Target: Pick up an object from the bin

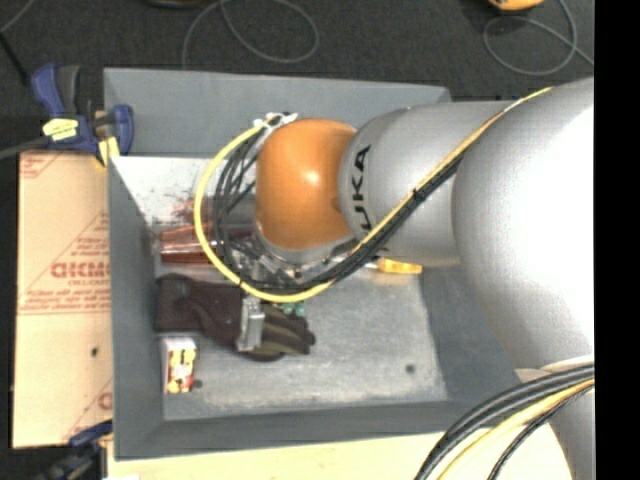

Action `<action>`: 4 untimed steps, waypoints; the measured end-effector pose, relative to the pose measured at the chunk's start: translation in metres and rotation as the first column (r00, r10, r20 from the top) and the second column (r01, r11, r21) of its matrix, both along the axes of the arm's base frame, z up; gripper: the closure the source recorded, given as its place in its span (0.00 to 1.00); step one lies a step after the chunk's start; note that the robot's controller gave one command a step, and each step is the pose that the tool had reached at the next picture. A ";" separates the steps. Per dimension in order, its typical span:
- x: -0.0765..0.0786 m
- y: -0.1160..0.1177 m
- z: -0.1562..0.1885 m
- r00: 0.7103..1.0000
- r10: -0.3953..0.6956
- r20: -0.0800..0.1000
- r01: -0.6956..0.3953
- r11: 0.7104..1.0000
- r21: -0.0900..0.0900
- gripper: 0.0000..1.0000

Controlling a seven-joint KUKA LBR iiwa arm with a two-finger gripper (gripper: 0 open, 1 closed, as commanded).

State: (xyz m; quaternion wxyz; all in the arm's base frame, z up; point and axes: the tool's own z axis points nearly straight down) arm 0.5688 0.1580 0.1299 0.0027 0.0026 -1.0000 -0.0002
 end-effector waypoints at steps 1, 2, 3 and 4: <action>0.002 0.000 0.005 1.000 -0.003 0.007 0.003 1.000 0.001 0.00; -0.014 -0.035 -0.051 0.952 -0.307 0.004 0.307 0.952 0.000 1.00; -0.014 -0.035 -0.051 0.952 -0.307 0.004 0.307 0.952 0.001 1.00; -0.018 -0.046 -0.027 0.985 -0.172 0.008 0.172 0.985 0.002 1.00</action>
Offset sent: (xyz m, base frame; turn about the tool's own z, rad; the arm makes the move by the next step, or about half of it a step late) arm -0.0157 -0.0338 -0.0525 0.3122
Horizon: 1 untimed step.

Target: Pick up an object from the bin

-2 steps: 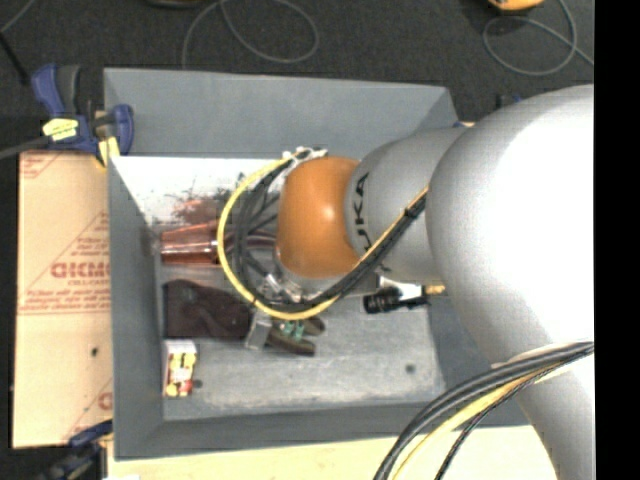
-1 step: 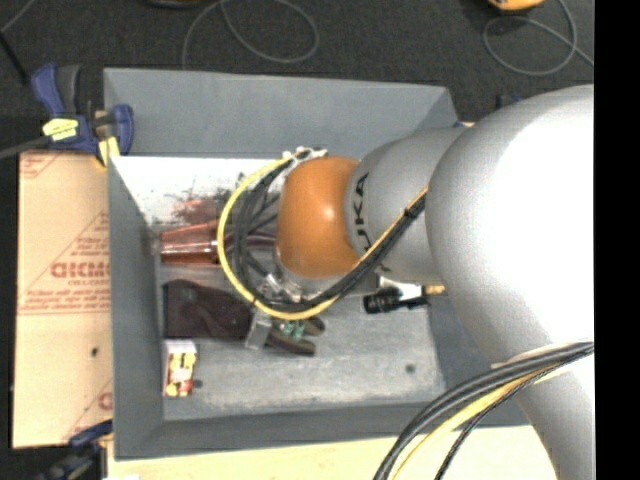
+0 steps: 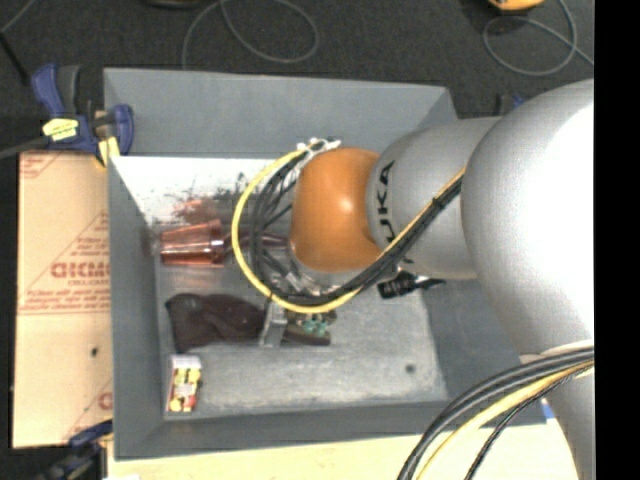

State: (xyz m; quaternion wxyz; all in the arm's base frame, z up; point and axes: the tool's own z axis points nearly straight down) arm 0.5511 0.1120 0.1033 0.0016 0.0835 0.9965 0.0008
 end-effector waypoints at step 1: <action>0.000 0.000 0.000 1.000 -0.001 0.000 0.001 1.000 0.000 1.00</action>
Offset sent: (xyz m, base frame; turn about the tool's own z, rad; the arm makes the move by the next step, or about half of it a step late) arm 0.0063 0.0007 0.1500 0.0222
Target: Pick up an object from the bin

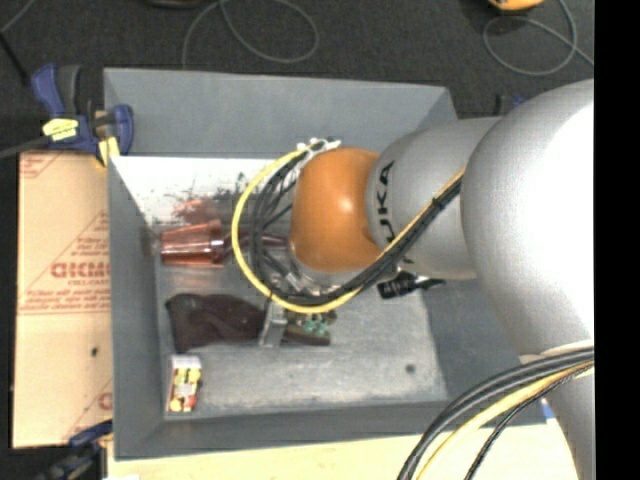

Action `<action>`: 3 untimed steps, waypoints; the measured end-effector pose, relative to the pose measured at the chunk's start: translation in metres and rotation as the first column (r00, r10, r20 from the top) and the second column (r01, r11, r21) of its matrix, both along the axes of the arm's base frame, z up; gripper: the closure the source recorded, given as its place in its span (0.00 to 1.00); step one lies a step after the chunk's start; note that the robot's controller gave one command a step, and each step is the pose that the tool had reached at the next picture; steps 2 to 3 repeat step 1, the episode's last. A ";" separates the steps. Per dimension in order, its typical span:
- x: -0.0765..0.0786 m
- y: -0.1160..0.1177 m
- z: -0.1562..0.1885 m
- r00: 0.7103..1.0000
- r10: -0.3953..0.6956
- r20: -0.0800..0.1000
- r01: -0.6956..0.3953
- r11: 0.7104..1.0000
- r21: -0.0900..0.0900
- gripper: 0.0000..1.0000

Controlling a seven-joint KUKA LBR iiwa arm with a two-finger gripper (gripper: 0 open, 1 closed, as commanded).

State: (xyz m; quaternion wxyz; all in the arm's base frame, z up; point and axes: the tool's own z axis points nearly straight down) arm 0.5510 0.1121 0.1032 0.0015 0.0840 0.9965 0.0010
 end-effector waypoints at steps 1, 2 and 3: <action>0.008 0.000 0.153 1.000 -0.017 0.007 0.017 1.000 0.001 1.00; 0.008 0.000 0.153 1.000 -0.017 0.007 0.017 1.000 0.001 1.00; 0.008 0.000 0.153 1.000 -0.017 0.007 0.017 1.000 0.001 1.00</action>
Offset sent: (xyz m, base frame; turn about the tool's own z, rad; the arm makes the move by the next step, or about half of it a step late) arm 0.0000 0.0000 0.0000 0.0000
